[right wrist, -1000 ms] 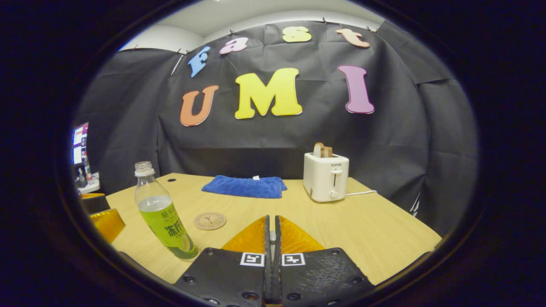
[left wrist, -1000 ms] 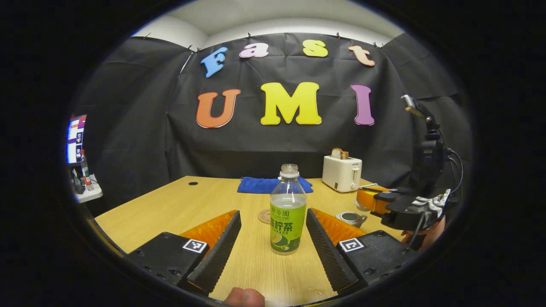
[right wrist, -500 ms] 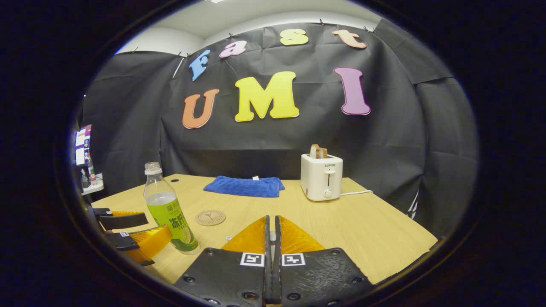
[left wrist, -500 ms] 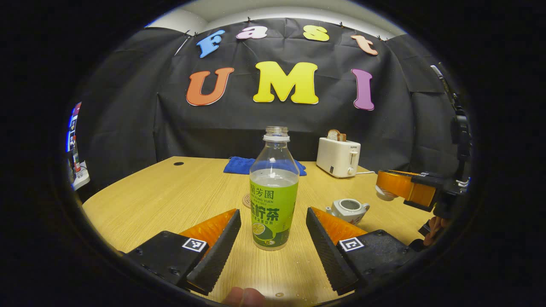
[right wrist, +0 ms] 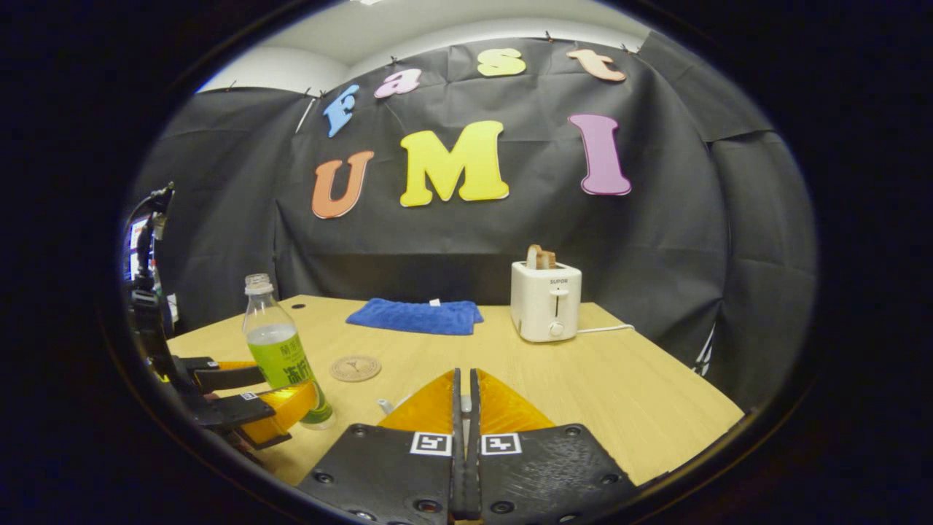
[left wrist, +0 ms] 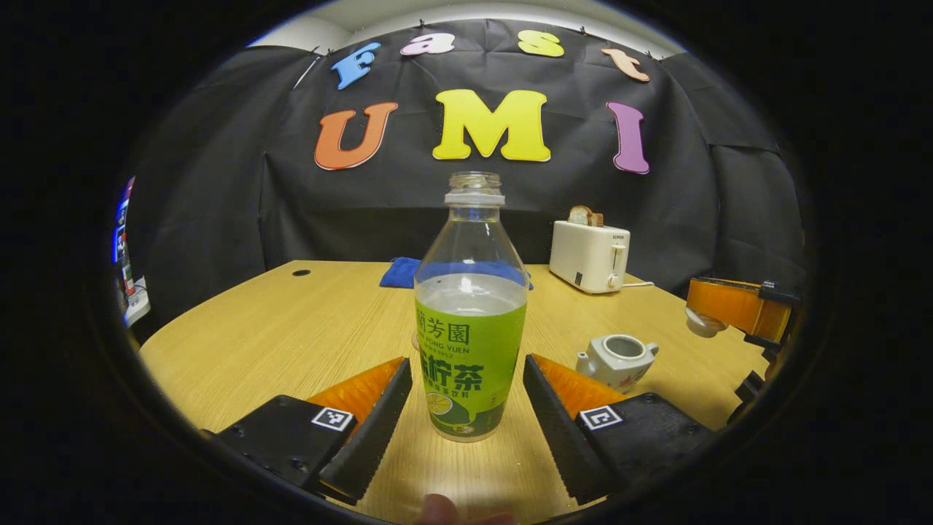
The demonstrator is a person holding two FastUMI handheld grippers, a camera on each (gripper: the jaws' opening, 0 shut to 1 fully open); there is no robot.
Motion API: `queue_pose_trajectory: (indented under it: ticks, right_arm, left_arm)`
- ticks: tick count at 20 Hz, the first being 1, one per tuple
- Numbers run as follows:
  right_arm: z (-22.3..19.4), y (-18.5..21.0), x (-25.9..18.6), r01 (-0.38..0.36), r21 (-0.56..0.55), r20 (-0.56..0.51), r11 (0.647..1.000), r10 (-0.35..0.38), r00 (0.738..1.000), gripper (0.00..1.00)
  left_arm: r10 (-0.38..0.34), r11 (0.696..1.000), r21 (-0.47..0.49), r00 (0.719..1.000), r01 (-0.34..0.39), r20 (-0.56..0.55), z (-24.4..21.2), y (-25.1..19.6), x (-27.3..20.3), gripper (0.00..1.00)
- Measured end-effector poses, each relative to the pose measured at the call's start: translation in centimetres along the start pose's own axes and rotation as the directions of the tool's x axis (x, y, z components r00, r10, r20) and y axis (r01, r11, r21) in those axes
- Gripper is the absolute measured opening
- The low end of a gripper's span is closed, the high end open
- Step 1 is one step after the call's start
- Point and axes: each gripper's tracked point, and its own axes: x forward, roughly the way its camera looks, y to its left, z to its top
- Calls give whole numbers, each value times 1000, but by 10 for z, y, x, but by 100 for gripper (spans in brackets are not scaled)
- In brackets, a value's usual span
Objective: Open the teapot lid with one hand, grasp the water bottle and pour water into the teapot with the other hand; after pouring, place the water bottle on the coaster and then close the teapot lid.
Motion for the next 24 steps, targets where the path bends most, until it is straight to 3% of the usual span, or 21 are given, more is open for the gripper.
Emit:
queue_pose_trajectory:
  ticks: [4, 7, 8, 11, 13, 16, 20, 24]
  right_arm:
    - [-3, -4, 0, -19, 3, 4, 1000, 19, 1000, 0]
    - [-10, -7, 6, -38, 15, -20, 999, 38, 999, 0]
    - [-10, -8, 7, -44, 16, -24, 999, 44, 999, 0]
    - [-10, -10, 8, -61, 15, -28, 998, 62, 998, 0]
    - [-10, -12, 9, -70, 22, -27, 997, 71, 997, 0]
    - [-13, -17, 7, -82, 37, -30, 996, 83, 996, 0]
    - [-11, -31, 5, -76, 89, -21, 993, 78, 997, 0]
    - [-16, -41, 3, -68, 96, -23, 993, 71, 997, 0]
  left_arm:
    - [8, 1000, 12, 1000, -8, -22, -2, 2, 8, 96]
    - [10, 1000, 27, 999, -9, -35, -2, 2, 12, 80]
    - [16, 999, 39, 999, -14, -44, -2, 3, 12, 79]
    - [47, 991, 130, 997, -38, -62, 6, 11, 3, 76]
    - [94, 970, 231, 994, -80, -50, 18, 25, -5, 75]
    - [153, 912, 388, 988, -130, -28, 35, 44, -16, 74]
    - [198, 809, 569, 980, -149, -24, 48, 54, -26, 73]
    - [229, 662, 736, 973, -140, -21, 53, 51, -26, 73]
